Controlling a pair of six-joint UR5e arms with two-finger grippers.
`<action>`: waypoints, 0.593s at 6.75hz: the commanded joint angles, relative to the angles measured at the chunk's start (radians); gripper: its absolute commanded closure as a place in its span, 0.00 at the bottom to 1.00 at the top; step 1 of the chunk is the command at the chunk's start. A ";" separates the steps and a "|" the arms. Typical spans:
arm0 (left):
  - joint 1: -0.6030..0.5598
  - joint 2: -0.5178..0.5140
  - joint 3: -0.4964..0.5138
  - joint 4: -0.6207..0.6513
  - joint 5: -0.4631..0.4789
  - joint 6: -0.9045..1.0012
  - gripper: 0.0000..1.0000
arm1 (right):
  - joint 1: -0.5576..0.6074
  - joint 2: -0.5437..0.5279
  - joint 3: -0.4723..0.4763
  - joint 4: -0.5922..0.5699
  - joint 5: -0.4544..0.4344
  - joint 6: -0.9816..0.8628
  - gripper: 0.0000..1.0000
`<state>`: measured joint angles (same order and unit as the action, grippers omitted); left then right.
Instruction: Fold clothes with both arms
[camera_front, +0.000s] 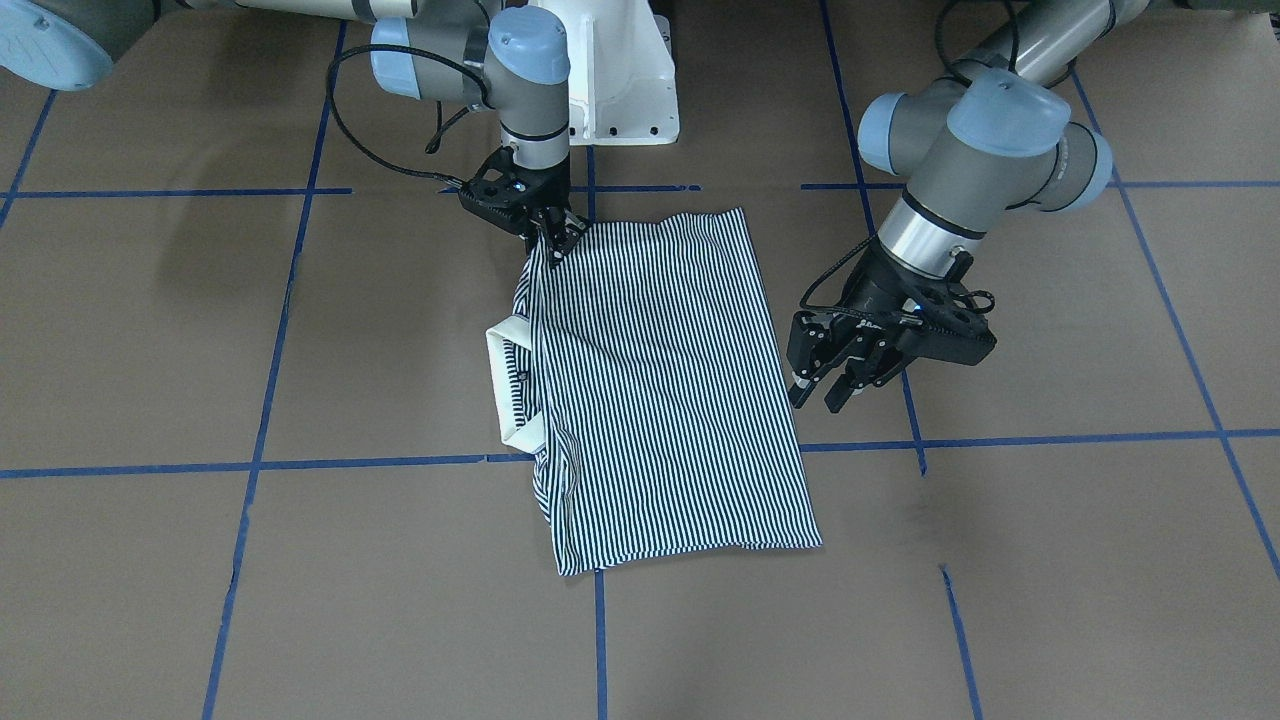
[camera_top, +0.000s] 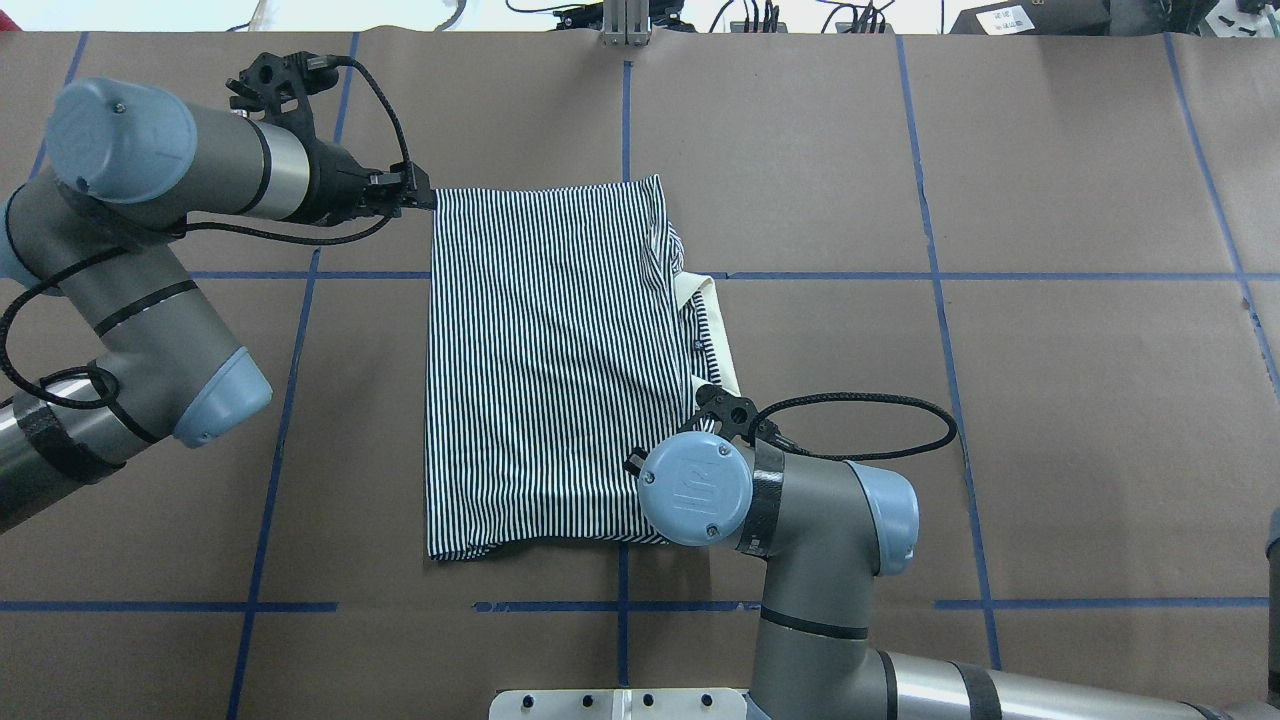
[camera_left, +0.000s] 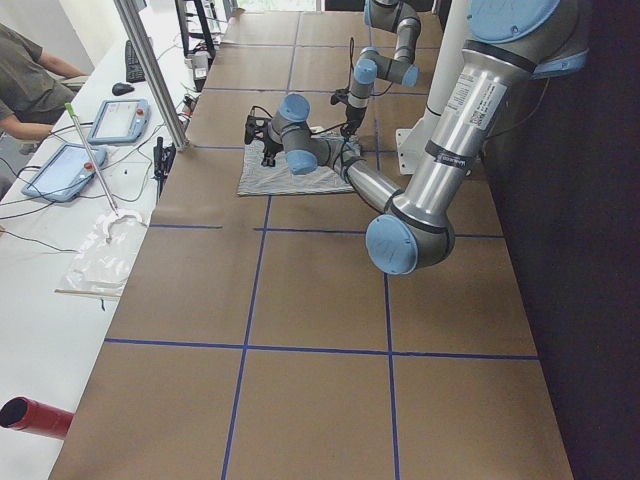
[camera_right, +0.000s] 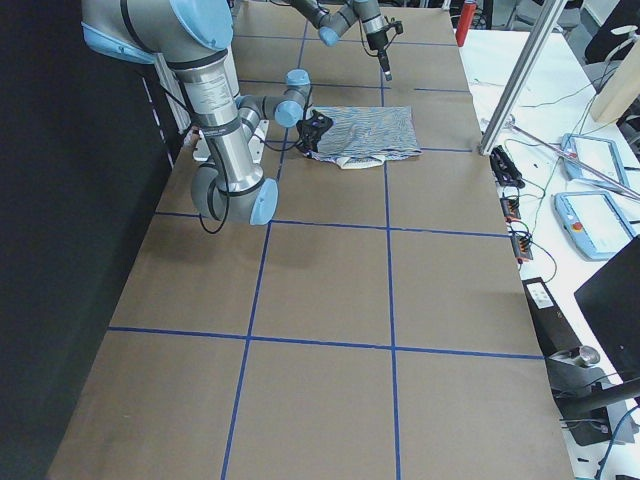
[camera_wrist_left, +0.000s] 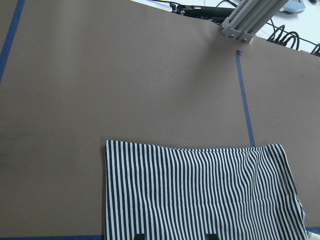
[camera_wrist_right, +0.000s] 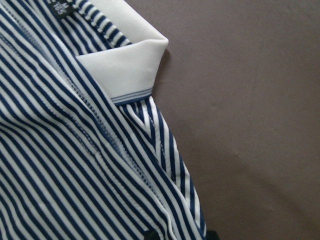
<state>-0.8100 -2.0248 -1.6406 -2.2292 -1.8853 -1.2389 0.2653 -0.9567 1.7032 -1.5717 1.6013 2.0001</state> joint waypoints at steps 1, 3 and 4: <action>0.000 0.000 -0.001 0.000 0.000 -0.001 0.49 | -0.001 0.009 -0.007 -0.001 0.005 -0.006 1.00; 0.000 0.000 -0.002 0.000 0.000 -0.005 0.49 | 0.009 0.019 -0.005 0.001 0.029 -0.015 1.00; 0.000 0.001 -0.002 0.000 0.000 -0.005 0.49 | 0.009 0.019 -0.005 0.001 0.028 -0.029 1.00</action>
<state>-0.8100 -2.0246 -1.6424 -2.2292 -1.8853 -1.2433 0.2716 -0.9396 1.6980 -1.5709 1.6238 1.9835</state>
